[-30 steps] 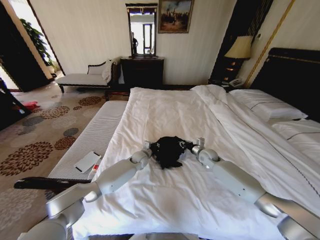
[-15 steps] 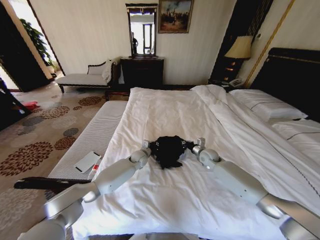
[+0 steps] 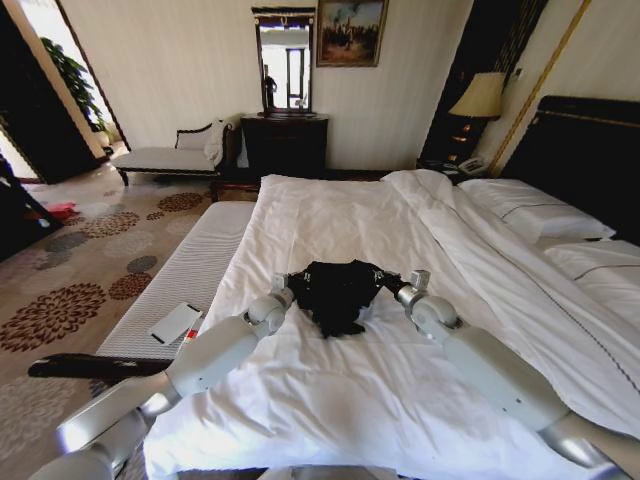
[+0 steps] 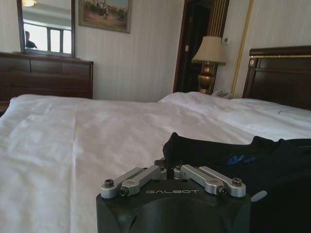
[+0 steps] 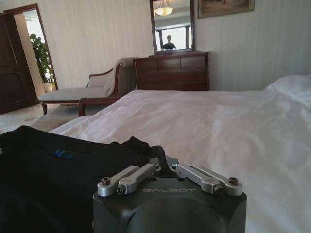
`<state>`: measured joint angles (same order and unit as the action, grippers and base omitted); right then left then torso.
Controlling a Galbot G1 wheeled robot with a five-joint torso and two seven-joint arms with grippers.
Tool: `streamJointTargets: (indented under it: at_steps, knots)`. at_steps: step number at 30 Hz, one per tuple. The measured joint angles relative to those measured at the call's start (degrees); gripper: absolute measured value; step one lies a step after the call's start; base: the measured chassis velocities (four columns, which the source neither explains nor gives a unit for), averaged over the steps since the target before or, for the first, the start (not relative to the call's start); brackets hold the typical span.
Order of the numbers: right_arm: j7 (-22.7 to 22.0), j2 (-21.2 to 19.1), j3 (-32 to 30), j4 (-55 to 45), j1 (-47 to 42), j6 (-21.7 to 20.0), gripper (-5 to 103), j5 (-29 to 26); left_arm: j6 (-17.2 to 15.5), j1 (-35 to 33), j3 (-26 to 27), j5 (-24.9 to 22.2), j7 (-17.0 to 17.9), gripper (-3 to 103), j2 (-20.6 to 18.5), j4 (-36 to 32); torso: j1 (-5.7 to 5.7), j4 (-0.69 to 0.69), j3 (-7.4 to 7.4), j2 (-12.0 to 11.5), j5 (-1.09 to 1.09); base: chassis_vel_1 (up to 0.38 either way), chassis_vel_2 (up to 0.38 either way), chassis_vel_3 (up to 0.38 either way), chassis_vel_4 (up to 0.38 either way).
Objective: Fold the clothes on the bed.
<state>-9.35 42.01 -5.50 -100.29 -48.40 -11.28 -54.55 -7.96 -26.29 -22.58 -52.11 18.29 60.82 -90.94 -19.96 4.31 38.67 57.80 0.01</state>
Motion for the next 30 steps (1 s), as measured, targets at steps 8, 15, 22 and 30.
streamJointTargets:
  at_steps: [8,15,22,30]
  knots:
    - [1.15,-6.47,-14.31,-11.93,-10.04,2.04,2,5.01,-0.65,1.28,4.16,-0.30,1.49,1,-3.33,-9.88,0.00,0.01,0.00,0.00,0.00,0.000,0.000,0.000,0.000]
    - [1.39,-10.81,-23.71,-22.33,-16.12,3.75,2,6.58,-1.79,3.80,8.63,-4.78,2.93,1,-7.78,-20.63,0.01,0.04,-0.01,0.00,-0.01,0.000,0.000,0.000,0.000]
    - [0.22,-13.11,-25.89,-30.29,-16.09,3.87,2,6.59,-2.36,0.07,15.42,-7.57,2.98,1,-16.78,-32.19,0.00,-0.01,0.00,0.00,-0.03,0.000,0.000,0.000,0.000]
    - [-2.01,-15.71,-29.23,-35.66,-15.51,3.23,2,3.31,-2.39,-8.35,27.69,-11.90,1.45,1,-26.52,-44.52,0.01,-0.01,0.00,0.00,-0.03,0.000,0.000,0.000,0.000]
